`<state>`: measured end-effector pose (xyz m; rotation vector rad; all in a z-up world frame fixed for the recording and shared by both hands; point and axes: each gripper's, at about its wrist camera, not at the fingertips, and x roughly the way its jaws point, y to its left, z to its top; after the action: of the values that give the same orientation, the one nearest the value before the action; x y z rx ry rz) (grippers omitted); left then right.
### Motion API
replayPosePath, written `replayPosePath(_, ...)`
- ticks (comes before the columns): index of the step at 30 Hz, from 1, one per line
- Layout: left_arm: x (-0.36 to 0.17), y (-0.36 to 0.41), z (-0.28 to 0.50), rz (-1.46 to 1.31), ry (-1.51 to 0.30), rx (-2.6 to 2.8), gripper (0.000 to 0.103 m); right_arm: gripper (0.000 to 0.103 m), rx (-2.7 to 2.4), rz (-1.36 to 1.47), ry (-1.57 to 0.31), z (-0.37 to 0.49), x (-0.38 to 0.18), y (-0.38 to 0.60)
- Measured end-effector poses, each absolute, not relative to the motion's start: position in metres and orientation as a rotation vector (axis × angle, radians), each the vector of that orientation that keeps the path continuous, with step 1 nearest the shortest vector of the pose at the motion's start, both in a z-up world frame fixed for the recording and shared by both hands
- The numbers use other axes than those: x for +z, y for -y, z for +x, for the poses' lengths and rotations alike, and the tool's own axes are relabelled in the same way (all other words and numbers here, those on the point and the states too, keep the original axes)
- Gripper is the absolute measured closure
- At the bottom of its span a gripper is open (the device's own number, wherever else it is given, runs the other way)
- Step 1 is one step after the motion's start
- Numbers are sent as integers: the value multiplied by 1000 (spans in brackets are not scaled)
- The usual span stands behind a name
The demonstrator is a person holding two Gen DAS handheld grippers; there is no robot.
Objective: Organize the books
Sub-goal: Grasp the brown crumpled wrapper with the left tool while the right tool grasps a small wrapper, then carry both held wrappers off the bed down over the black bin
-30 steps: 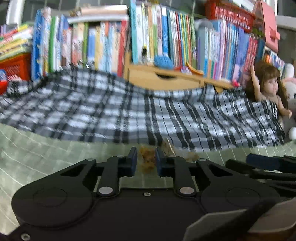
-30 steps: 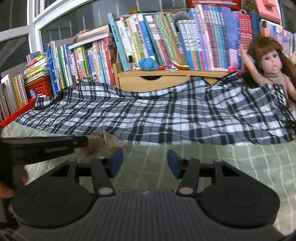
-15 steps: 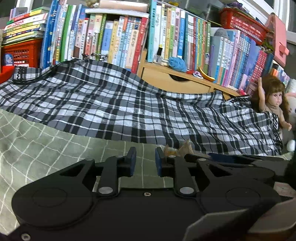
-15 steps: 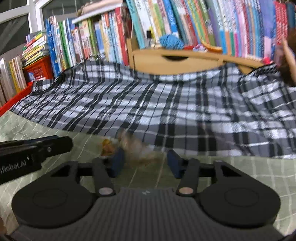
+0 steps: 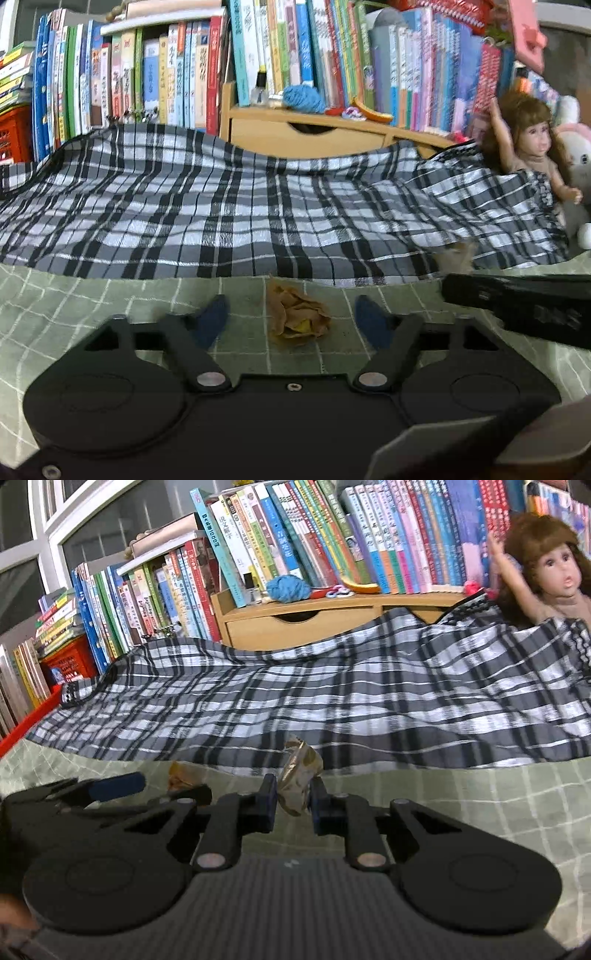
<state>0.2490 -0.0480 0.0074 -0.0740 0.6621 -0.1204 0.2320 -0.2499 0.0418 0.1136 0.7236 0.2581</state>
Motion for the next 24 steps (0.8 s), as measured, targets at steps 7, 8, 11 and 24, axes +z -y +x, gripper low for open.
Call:
replayPosePath(7,19,49,233,-83,-651,-111,78,80,274,124,-704,207,47,259)
replayPosePath(8,23,48,227,-78,-643,-112,78,80,281,130,-701,202,48,259)
replayPosePath(11,34,44,208,-95,-634,-135,78,80,301,125,-693,186,51,258)
replayPosePath(24,61,35,76,-167,-592,-268,78,80,373,160,-651,83,74,256)
